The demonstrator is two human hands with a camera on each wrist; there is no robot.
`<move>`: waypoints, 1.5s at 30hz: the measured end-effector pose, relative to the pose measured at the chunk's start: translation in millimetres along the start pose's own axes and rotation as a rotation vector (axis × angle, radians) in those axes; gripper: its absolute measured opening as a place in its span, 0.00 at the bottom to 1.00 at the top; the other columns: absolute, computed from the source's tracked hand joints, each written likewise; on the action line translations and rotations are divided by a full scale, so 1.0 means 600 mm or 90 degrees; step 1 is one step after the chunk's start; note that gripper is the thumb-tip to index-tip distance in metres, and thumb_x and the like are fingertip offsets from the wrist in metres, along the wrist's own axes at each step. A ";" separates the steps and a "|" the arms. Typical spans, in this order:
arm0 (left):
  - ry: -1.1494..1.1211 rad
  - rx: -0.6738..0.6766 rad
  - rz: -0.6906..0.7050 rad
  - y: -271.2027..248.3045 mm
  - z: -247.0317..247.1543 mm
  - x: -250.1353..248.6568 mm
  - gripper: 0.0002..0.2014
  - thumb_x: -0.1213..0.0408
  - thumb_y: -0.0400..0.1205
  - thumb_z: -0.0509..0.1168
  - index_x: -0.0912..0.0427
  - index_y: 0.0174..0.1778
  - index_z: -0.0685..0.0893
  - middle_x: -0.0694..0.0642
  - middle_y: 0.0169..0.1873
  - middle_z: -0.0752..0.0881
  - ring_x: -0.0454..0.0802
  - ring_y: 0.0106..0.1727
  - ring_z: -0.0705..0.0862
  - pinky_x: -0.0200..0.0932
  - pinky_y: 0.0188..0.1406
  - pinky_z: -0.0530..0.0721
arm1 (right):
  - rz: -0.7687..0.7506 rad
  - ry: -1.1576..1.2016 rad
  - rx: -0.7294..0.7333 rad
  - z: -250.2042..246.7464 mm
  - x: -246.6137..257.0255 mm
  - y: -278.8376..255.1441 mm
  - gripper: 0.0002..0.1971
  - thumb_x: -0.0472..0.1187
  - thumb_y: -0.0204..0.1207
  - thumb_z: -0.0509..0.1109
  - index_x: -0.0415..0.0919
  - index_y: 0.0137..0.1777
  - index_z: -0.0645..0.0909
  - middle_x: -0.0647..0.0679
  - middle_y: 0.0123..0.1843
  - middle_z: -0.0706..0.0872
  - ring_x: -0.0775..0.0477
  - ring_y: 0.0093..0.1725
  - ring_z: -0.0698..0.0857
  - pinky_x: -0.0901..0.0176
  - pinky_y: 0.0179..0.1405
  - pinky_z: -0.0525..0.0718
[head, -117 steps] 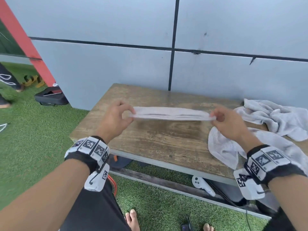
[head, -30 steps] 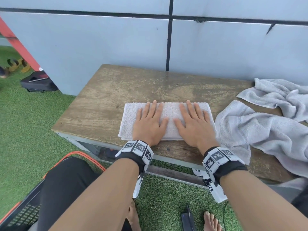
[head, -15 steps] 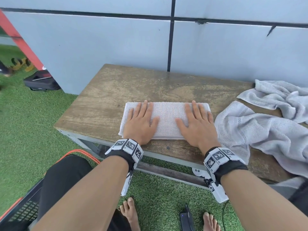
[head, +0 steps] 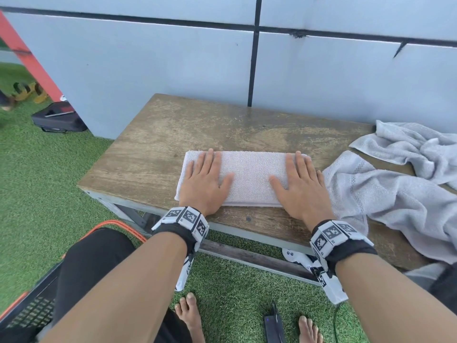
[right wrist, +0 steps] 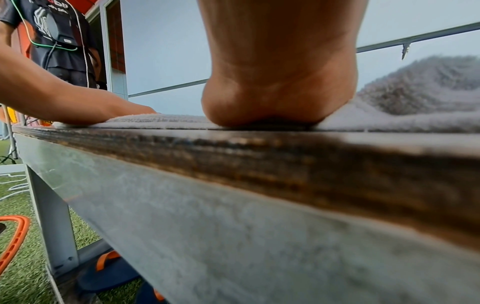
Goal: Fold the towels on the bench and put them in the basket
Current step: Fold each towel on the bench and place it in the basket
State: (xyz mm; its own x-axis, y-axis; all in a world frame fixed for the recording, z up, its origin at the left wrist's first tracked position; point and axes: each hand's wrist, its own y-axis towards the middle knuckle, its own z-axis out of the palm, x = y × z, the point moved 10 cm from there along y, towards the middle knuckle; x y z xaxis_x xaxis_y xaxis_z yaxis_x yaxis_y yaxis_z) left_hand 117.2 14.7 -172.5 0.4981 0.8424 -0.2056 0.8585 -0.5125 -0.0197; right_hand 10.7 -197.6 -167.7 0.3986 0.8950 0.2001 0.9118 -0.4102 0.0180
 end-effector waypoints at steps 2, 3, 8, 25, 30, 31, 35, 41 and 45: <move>0.006 -0.006 -0.002 -0.002 -0.003 0.004 0.37 0.36 0.87 0.36 0.53 0.90 0.41 0.50 0.89 0.41 0.47 0.89 0.38 0.54 0.89 0.41 | 0.001 -0.004 0.003 0.000 0.001 0.000 0.43 0.72 0.81 0.40 0.47 0.90 0.43 0.49 0.91 0.43 0.47 0.90 0.42 0.39 0.88 0.47; 0.010 -0.011 -0.002 -0.004 -0.005 0.006 0.37 0.36 0.87 0.35 0.52 0.90 0.42 0.51 0.89 0.41 0.48 0.89 0.38 0.55 0.89 0.41 | 0.001 -0.006 0.003 -0.001 0.000 0.000 0.43 0.72 0.81 0.40 0.47 0.90 0.43 0.49 0.91 0.43 0.47 0.90 0.42 0.39 0.88 0.47; 0.010 -0.013 -0.014 -0.012 -0.008 0.021 0.38 0.35 0.86 0.34 0.52 0.90 0.41 0.51 0.89 0.41 0.48 0.89 0.38 0.56 0.89 0.42 | 0.006 -0.014 0.014 0.001 -0.001 0.000 0.43 0.72 0.81 0.39 0.48 0.90 0.43 0.49 0.91 0.42 0.47 0.90 0.41 0.39 0.88 0.47; 0.000 0.041 -0.075 -0.017 -0.010 0.028 0.36 0.37 0.87 0.39 0.49 0.89 0.41 0.52 0.89 0.39 0.51 0.89 0.36 0.67 0.85 0.35 | -0.213 -0.160 0.106 -0.078 0.110 -0.066 0.16 0.52 0.85 0.55 0.43 0.48 0.79 0.47 0.49 0.82 0.45 0.53 0.81 0.45 0.58 0.85; 0.036 0.058 -0.147 -0.027 -0.012 0.029 0.37 0.37 0.87 0.37 0.53 0.89 0.39 0.57 0.89 0.38 0.55 0.89 0.35 0.72 0.81 0.32 | -0.221 -0.076 0.199 -0.043 0.111 -0.086 0.13 0.54 0.84 0.60 0.46 0.47 0.76 0.50 0.46 0.81 0.47 0.48 0.81 0.48 0.51 0.85; 0.036 0.068 -0.173 -0.032 -0.011 0.028 0.38 0.37 0.87 0.36 0.55 0.89 0.39 0.59 0.89 0.39 0.58 0.89 0.37 0.73 0.81 0.34 | -0.212 -0.064 0.187 -0.044 0.105 -0.080 0.11 0.54 0.84 0.60 0.46 0.50 0.75 0.50 0.50 0.80 0.46 0.52 0.79 0.50 0.54 0.82; 0.164 0.131 -0.207 -0.057 -0.032 0.007 0.47 0.32 0.84 0.37 0.69 0.87 0.51 0.71 0.84 0.58 0.69 0.84 0.58 0.69 0.81 0.51 | -0.171 -0.057 0.205 -0.045 0.081 -0.063 0.25 0.54 0.84 0.62 0.43 0.77 0.70 0.43 0.75 0.72 0.39 0.75 0.72 0.44 0.75 0.74; 0.035 0.229 -0.099 -0.065 -0.071 -0.036 0.18 0.55 0.86 0.53 0.61 0.64 0.79 0.59 0.58 0.86 0.58 0.56 0.84 0.62 0.72 0.75 | -0.132 -0.021 0.221 -0.062 0.074 -0.048 0.19 0.54 0.82 0.65 0.44 0.66 0.68 0.43 0.60 0.84 0.40 0.54 0.84 0.41 0.56 0.85; -0.049 0.231 -0.014 -0.084 -0.054 -0.044 0.04 0.66 0.87 0.54 0.55 0.53 0.72 0.59 0.57 0.77 0.52 0.43 0.76 0.50 0.52 0.80 | -0.181 -0.051 0.291 -0.055 0.075 -0.077 0.35 0.50 0.81 0.70 0.51 0.83 0.57 0.43 0.68 0.81 0.39 0.63 0.83 0.42 0.63 0.83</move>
State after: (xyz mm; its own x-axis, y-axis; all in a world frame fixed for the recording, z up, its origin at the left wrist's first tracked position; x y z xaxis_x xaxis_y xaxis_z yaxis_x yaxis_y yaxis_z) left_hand 64.5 23.4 -134.5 0.4571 0.8460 -0.2746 0.7628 -0.5316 -0.3680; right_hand -16.6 -144.0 -127.0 0.1200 0.9774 0.1739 0.9275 -0.0479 -0.3708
